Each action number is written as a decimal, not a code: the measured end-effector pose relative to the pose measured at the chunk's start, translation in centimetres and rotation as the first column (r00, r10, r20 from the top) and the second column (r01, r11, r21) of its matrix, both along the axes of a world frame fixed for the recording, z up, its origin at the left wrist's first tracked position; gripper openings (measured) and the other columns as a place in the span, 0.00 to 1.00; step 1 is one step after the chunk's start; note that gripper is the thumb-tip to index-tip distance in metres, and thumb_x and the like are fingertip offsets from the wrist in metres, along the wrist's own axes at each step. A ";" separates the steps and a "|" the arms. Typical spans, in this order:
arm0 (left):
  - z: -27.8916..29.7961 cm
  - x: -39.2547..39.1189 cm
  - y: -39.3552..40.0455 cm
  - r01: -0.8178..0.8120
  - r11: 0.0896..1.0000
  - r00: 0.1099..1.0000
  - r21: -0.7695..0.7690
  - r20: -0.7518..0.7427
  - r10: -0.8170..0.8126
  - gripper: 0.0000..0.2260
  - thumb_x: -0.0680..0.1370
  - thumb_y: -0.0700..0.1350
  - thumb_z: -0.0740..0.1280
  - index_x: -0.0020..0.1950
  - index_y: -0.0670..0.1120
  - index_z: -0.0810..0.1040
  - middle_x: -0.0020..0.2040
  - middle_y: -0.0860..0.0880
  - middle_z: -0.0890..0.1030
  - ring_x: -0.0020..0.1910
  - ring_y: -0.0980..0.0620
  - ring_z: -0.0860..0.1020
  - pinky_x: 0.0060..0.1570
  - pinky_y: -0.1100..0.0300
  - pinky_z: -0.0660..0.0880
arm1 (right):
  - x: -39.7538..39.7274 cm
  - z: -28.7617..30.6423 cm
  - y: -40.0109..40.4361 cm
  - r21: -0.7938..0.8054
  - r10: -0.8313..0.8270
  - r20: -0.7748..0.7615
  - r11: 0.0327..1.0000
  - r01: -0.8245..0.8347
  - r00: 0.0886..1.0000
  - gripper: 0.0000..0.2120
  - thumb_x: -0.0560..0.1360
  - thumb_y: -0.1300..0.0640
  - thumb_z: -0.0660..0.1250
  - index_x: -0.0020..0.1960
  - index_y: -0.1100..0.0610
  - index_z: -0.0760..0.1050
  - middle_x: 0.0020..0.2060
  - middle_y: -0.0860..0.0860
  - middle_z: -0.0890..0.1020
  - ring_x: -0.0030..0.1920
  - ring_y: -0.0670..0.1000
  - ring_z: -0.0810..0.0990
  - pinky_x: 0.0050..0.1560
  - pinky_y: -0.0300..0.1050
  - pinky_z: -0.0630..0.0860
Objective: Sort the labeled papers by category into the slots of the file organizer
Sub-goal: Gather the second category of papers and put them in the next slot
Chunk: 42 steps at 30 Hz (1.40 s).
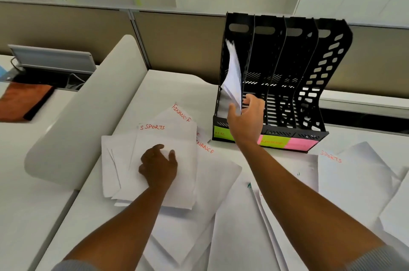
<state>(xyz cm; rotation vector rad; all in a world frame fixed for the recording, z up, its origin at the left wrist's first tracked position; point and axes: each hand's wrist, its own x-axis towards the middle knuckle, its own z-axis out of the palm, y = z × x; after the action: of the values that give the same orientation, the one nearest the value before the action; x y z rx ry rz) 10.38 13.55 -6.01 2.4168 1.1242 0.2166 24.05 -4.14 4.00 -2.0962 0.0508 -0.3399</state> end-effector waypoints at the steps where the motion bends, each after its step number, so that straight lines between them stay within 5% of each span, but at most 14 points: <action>1: 0.0 -0.2 0.6 -0.029 1.000 0.998 0.000 -0.055 0.029 0.21 0.77 0.57 0.64 0.66 0.49 0.69 0.66 0.44 0.72 0.69 0.43 0.66 0.65 0.41 0.65 | -0.7 -0.3 0.1 0.007 0.008 0.058 1.000 -0.008 0.998 0.15 0.73 0.52 0.68 0.56 0.56 0.71 0.49 0.50 0.73 0.41 0.49 0.74 0.37 0.37 0.70; 6: 0.1 -1.0 2.7 -0.190 0.978 0.964 -0.081 -0.202 0.171 0.33 0.75 0.58 0.66 0.74 0.45 0.59 0.76 0.41 0.58 0.77 0.41 0.53 0.72 0.38 0.54 | -4.7 -3.1 0.8 -0.073 0.254 0.036 0.965 -0.251 0.966 0.04 0.73 0.56 0.69 0.46 0.54 0.75 0.41 0.48 0.78 0.37 0.48 0.75 0.36 0.38 0.69; 10: 0.1 -1.6 3.2 -0.203 0.972 0.963 -0.116 -0.203 0.177 0.36 0.74 0.57 0.68 0.75 0.44 0.57 0.75 0.41 0.60 0.76 0.41 0.55 0.71 0.37 0.53 | -6.5 -5.5 0.8 -0.113 0.326 -0.341 0.917 -0.383 0.882 0.06 0.74 0.55 0.68 0.50 0.55 0.78 0.47 0.50 0.83 0.46 0.51 0.81 0.44 0.39 0.74; 15: 0.3 -2.0 3.3 -0.201 0.975 0.969 -0.093 -0.162 0.184 0.32 0.75 0.54 0.69 0.73 0.46 0.60 0.71 0.41 0.66 0.72 0.40 0.61 0.70 0.38 0.58 | -7.6 -7.0 0.7 -0.151 0.394 -0.676 0.753 -0.640 0.622 0.20 0.75 0.51 0.67 0.65 0.57 0.72 0.61 0.54 0.78 0.60 0.56 0.77 0.60 0.47 0.74; 21: 0.3 -2.1 3.0 -0.166 0.980 0.986 -0.114 -0.015 0.165 0.18 0.81 0.48 0.61 0.68 0.42 0.72 0.64 0.38 0.74 0.64 0.38 0.70 0.63 0.43 0.69 | -7.7 -7.5 0.6 0.053 0.377 -0.735 0.861 -0.506 0.564 0.28 0.72 0.52 0.71 0.68 0.57 0.66 0.61 0.54 0.79 0.60 0.55 0.77 0.61 0.47 0.73; 27: 0.8 -3.3 3.1 -0.029 0.843 0.982 -0.538 0.142 0.125 0.19 0.81 0.51 0.62 0.66 0.40 0.74 0.58 0.41 0.79 0.57 0.41 0.77 0.55 0.53 0.73 | -8.3 -7.8 -0.9 0.188 0.367 -0.771 0.912 -0.364 0.520 0.29 0.70 0.49 0.74 0.66 0.56 0.69 0.59 0.55 0.79 0.55 0.55 0.80 0.59 0.50 0.77; 31: 1.1 -4.6 2.9 0.019 0.759 0.991 -0.651 0.114 0.073 0.20 0.75 0.52 0.71 0.63 0.44 0.76 0.58 0.44 0.81 0.56 0.41 0.78 0.59 0.47 0.76 | -8.7 -7.5 -2.5 0.303 0.442 -0.738 0.892 -0.335 0.510 0.21 0.70 0.51 0.75 0.58 0.58 0.75 0.56 0.55 0.81 0.48 0.52 0.80 0.45 0.43 0.78; 37: 1.4 -5.4 1.8 0.010 0.776 1.000 -0.631 0.015 -0.001 0.24 0.72 0.63 0.69 0.58 0.47 0.77 0.53 0.46 0.81 0.53 0.42 0.79 0.53 0.50 0.78 | -9.4 -7.0 -5.6 0.266 0.482 -0.780 0.832 -0.487 0.398 0.18 0.68 0.55 0.77 0.55 0.59 0.76 0.47 0.53 0.81 0.43 0.50 0.80 0.34 0.38 0.77; 42: 1.8 -5.6 0.7 0.024 0.851 0.999 -0.524 -0.021 -0.041 0.18 0.78 0.61 0.62 0.50 0.47 0.77 0.49 0.45 0.82 0.46 0.47 0.78 0.48 0.55 0.74 | -9.7 -7.2 -9.7 0.167 0.395 -0.860 0.815 -0.555 0.323 0.20 0.69 0.54 0.76 0.55 0.62 0.76 0.50 0.57 0.81 0.48 0.55 0.82 0.43 0.43 0.81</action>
<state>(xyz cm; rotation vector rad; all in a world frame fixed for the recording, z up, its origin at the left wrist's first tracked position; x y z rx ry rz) 4.74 14.30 -4.20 1.9490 0.9951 -0.1309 14.39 -13.87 -3.25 -2.0981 -0.0059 1.1913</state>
